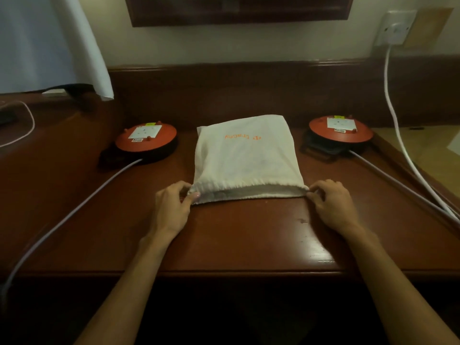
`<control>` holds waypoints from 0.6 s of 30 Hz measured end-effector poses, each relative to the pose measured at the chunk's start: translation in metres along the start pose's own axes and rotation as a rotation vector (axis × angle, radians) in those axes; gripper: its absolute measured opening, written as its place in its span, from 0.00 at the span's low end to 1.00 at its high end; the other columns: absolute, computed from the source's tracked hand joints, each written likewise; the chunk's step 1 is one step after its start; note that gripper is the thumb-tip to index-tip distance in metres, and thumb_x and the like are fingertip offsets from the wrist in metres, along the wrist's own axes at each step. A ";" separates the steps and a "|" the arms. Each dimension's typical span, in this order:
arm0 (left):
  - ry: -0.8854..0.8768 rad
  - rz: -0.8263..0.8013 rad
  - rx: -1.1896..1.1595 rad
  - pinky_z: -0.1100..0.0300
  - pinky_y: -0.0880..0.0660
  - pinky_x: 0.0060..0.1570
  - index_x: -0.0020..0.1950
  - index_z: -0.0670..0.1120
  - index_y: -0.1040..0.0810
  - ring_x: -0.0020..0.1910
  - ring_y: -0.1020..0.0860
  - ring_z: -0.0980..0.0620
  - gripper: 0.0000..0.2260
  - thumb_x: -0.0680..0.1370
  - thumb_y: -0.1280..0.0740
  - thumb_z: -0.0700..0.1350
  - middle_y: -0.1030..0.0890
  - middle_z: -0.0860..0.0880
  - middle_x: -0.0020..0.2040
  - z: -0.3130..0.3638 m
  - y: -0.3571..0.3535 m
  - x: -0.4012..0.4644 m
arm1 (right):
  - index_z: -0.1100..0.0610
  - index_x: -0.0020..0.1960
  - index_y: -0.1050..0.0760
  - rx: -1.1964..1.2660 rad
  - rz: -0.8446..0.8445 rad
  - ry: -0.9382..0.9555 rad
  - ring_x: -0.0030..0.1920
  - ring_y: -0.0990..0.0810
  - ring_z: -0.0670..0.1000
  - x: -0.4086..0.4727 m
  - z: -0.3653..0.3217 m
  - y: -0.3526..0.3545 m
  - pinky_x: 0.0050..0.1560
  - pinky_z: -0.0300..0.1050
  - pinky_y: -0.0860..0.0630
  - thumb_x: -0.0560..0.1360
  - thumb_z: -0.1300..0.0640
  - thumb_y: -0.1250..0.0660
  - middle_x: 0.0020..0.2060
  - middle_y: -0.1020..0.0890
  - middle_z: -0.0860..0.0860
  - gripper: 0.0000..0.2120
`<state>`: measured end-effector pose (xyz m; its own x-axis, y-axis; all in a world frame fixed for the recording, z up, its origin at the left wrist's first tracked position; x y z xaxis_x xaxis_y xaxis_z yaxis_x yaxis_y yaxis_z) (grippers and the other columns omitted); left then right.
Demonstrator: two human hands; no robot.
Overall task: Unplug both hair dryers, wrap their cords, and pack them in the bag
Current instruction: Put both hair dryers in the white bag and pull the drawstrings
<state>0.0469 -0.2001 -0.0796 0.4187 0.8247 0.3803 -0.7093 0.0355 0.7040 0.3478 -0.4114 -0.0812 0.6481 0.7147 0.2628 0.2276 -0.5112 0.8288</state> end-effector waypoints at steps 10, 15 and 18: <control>0.044 -0.032 -0.005 0.64 0.31 0.30 0.38 0.48 0.19 0.32 0.21 0.56 0.07 0.73 0.23 0.47 0.20 0.52 0.32 -0.013 0.049 0.011 | 0.60 0.42 0.26 -0.102 0.058 -0.069 0.46 0.29 0.54 -0.015 0.030 0.022 0.47 0.49 0.31 0.79 0.60 0.33 0.41 0.26 0.53 0.08; 0.090 -0.035 0.070 0.64 0.30 0.36 0.40 0.46 0.19 0.41 0.20 0.51 0.06 0.74 0.24 0.44 0.20 0.51 0.38 -0.029 0.052 0.010 | 0.56 0.41 0.27 -0.141 0.052 -0.208 0.48 0.28 0.56 -0.012 0.037 0.032 0.53 0.57 0.26 0.77 0.56 0.32 0.42 0.25 0.54 0.08; 0.097 -0.184 0.130 0.58 0.29 0.57 0.50 0.49 0.16 0.62 0.24 0.48 0.05 0.76 0.25 0.42 0.22 0.50 0.60 -0.021 0.042 0.011 | 0.52 0.58 0.23 -0.104 -0.117 -0.213 0.61 0.29 0.60 -0.007 0.038 0.039 0.64 0.62 0.30 0.77 0.55 0.30 0.57 0.23 0.56 0.10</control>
<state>0.0101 -0.1775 -0.0579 0.4733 0.8616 0.1833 -0.5447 0.1227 0.8296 0.3801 -0.4551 -0.0694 0.7627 0.6438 0.0619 0.2410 -0.3717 0.8965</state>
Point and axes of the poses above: each hand's wrist, its own x-axis towards the middle knuckle, its own y-axis out of the back of the hand, z = x × y, the point moved 5 cm from there along x, towards the middle knuckle
